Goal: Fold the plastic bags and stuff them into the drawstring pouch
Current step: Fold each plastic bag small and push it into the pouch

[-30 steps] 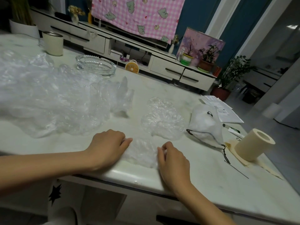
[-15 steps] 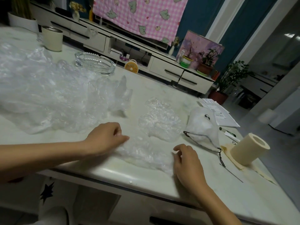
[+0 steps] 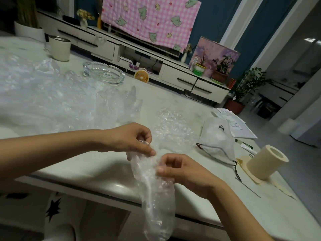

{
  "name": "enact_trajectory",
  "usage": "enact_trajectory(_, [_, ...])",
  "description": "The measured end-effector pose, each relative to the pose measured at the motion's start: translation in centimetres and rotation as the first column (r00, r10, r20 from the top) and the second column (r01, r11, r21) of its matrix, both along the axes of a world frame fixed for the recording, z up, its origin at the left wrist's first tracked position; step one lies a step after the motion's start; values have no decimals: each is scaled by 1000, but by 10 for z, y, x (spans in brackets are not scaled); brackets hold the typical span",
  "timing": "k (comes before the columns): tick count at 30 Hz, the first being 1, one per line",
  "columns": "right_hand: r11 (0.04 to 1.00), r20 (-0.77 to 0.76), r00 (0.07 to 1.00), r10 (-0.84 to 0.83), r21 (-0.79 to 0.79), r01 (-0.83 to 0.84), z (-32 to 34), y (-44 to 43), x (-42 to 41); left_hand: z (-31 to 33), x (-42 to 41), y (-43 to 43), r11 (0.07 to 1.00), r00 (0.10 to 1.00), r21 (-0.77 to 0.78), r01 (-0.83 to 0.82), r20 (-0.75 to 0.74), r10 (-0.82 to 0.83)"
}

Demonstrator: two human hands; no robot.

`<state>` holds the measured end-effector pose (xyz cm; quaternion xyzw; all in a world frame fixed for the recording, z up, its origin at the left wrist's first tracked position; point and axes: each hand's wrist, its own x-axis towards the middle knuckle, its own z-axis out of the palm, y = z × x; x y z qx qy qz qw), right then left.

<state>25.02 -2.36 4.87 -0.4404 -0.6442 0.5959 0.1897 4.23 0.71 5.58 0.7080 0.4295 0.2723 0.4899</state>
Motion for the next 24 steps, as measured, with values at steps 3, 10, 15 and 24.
enact_trajectory(3, [996,-25,995,-92,5,92,-2,-3,5,5,-3,3,978,975,18,-207,82,205])
enact_trajectory(10, [959,-161,947,-279,8,284,0,-5,15,-6,28,-24,941,949,-339,-3,297,110])
enact_trajectory(15, [958,-219,935,-279,10,288,4,-7,16,-16,49,-33,947,940,-289,-140,262,219])
enact_trajectory(24, [908,-283,885,-370,91,409,8,-9,12,-14,55,-29,837,908,-547,-1,350,230])
